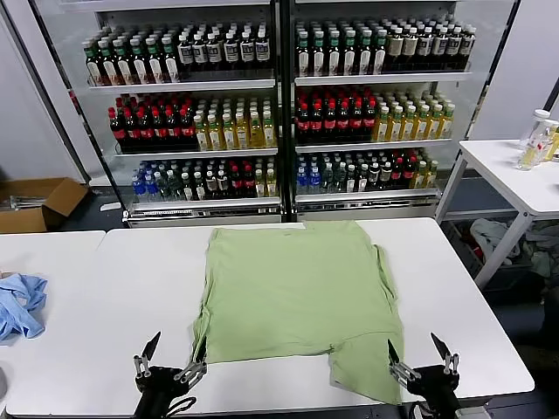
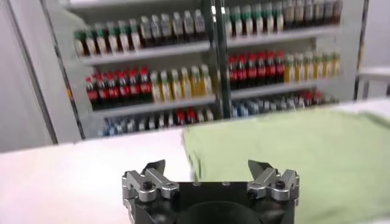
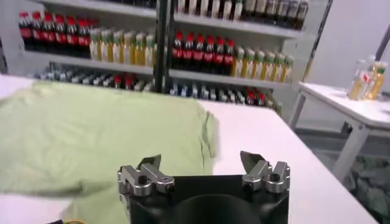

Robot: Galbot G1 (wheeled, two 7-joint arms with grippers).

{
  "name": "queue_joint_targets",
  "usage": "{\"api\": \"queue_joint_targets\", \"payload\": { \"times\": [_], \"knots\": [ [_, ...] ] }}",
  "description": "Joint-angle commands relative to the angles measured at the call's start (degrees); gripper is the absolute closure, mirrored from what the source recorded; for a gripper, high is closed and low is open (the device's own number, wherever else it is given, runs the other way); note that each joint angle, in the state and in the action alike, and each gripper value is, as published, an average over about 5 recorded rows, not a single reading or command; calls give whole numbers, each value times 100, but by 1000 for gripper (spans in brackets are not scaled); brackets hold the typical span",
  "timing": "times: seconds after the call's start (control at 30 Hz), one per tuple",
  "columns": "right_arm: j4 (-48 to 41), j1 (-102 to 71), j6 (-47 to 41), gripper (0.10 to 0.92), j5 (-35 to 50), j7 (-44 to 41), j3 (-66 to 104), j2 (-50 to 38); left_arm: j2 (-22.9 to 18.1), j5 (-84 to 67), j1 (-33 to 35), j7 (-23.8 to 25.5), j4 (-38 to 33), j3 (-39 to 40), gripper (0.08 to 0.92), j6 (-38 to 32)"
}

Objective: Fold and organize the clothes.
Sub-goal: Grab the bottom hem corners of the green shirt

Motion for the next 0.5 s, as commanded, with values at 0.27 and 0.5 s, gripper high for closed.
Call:
{"api": "queue_joint_targets", "payload": {
  "times": [0.27, 0.5],
  "knots": [
    [-239, -25, -448, 203, -17, 8, -412, 94, 339, -1042, -994, -447, 838, 306, 177, 1161],
    [-354, 42, -510, 207, 142, 18, -553, 143, 346, -1300, -1073, -514, 945, 361, 177, 1167]
  ]
}}
